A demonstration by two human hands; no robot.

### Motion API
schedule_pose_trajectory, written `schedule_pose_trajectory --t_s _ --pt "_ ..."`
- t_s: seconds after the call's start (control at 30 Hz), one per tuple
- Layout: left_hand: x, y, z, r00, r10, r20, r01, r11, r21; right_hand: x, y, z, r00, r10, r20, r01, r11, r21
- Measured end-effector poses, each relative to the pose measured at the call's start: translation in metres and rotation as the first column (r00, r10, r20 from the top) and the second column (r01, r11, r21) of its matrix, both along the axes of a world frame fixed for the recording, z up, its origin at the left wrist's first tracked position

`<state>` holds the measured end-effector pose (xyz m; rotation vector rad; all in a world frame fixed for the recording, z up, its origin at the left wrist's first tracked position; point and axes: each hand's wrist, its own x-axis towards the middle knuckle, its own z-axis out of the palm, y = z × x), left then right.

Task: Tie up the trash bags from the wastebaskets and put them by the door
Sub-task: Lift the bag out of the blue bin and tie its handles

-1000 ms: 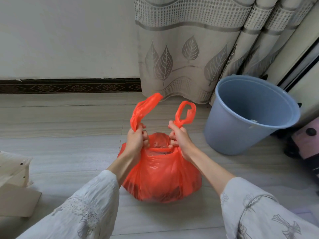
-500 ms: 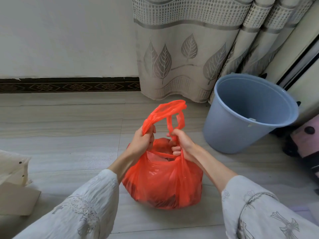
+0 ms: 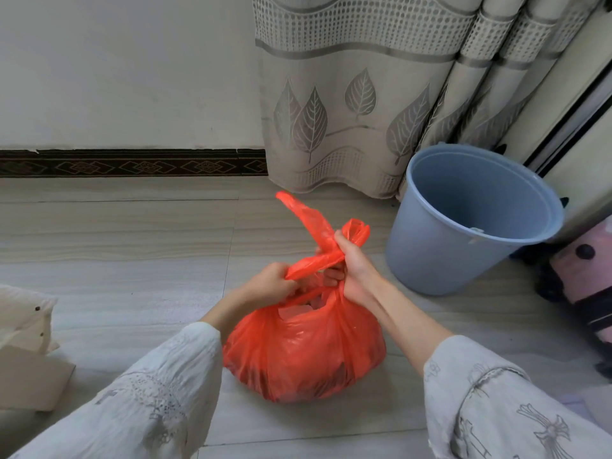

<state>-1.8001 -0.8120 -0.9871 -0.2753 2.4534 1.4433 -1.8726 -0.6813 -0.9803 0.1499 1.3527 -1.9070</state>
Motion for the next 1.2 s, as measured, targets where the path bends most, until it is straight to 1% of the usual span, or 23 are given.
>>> schedule_pose_trajectory --t_s 0.07,0.13,0.2,0.27,0.33,0.4,0.43,0.5,0.57,0.6,0.63,0.7,0.73,0.8,0.87,0.93,1.0,1.03,1.07,1.1,1.13,1.2 --pt "0.005 -0.008 0.003 0.993 0.014 0.116 -0.041 0.972 0.231 0.001 0.004 0.001 1.000 0.009 0.008 -0.009 1.000 -0.017" --pt "0.010 -0.019 0.002 0.981 -0.021 0.194 -0.062 0.908 0.414 0.001 0.008 0.001 0.999 0.042 0.027 -0.042 0.999 0.001" --pt "0.013 -0.027 0.002 0.971 -0.038 0.234 -0.105 0.817 0.567 0.002 0.010 0.002 0.996 0.086 0.015 -0.087 0.995 0.051" --pt "0.015 -0.033 0.001 0.969 0.011 0.248 -0.184 0.705 0.685 0.005 0.012 0.007 0.983 0.163 -0.089 -0.145 0.973 0.181" --pt "0.014 -0.035 0.001 0.958 0.094 0.269 -0.266 0.639 0.722 0.008 0.012 0.008 0.926 0.290 -0.240 -0.194 0.915 0.354" --pt "0.013 -0.034 0.001 0.933 0.156 0.325 -0.354 0.573 0.739 0.008 0.010 0.008 0.816 0.457 -0.354 -0.217 0.810 0.545" --pt "0.011 -0.034 0.002 0.920 0.175 0.351 -0.386 0.557 0.735 0.007 0.009 0.009 0.760 0.531 -0.375 -0.215 0.750 0.625" --pt "0.009 -0.033 0.005 0.899 0.203 0.388 -0.429 0.583 0.690 0.005 0.008 0.014 0.661 0.647 -0.380 -0.178 0.628 0.758" --pt "0.008 -0.032 0.009 0.900 0.210 0.381 -0.424 0.621 0.659 0.005 0.009 0.018 0.581 0.711 -0.396 -0.083 0.536 0.840" --pt "0.008 -0.030 0.012 0.907 0.192 0.376 -0.408 0.623 0.667 0.006 0.009 0.019 0.563 0.716 -0.413 -0.033 0.519 0.854" --pt "0.007 -0.027 0.016 0.918 0.153 0.367 -0.377 0.627 0.682 0.007 0.008 0.019 0.570 0.700 -0.430 0.018 0.513 0.858" --pt "0.007 -0.018 0.027 0.941 0.061 0.332 -0.289 0.655 0.699 0.006 0.006 0.017 0.630 0.626 -0.460 0.120 0.507 0.854" --pt "0.008 -0.014 0.031 0.954 0.028 0.298 -0.232 0.698 0.678 0.006 0.005 0.016 0.663 0.586 -0.466 0.158 0.499 0.852" --pt "0.009 -0.010 0.033 0.972 0.042 0.233 -0.168 0.814 0.556 0.005 0.002 0.014 0.678 0.550 -0.488 0.204 0.497 0.844" --pt "0.007 -0.011 0.030 0.980 0.090 0.179 -0.153 0.913 0.379 0.004 0.000 0.015 0.669 0.520 -0.532 0.232 0.533 0.813" --pt "0.003 -0.012 0.025 0.986 0.123 0.115 -0.142 0.974 0.178 0.003 -0.001 0.017 0.671 0.483 -0.562 0.228 0.587 0.777" --pt "-0.001 -0.011 0.021 0.979 0.204 0.016 -0.203 0.978 -0.044 0.002 -0.001 0.015 0.708 0.429 -0.561 0.161 0.675 0.720" --pt "-0.002 -0.011 0.018 0.965 0.258 -0.040 -0.261 0.951 -0.167 0.001 0.000 0.014 0.725 0.408 -0.555 0.120 0.719 0.685" --pt "-0.003 -0.010 0.018 0.948 0.307 -0.087 -0.319 0.913 -0.254 0.001 0.000 0.013 0.733 0.395 -0.553 0.091 0.749 0.656" --pt "-0.003 -0.010 0.016 0.931 0.346 -0.119 -0.366 0.881 -0.298 0.000 0.001 0.012 0.735 0.387 -0.557 0.074 0.771 0.633" --pt "-0.004 -0.009 0.017 0.916 0.375 -0.141 -0.400 0.863 -0.309 -0.001 0.003 0.012 0.738 0.381 -0.557 0.065 0.782 0.620" --pt "-0.005 -0.009 0.018 0.897 0.421 -0.138 -0.443 0.859 -0.257 0.000 0.005 0.014 0.747 0.358 -0.561 0.047 0.813 0.581"
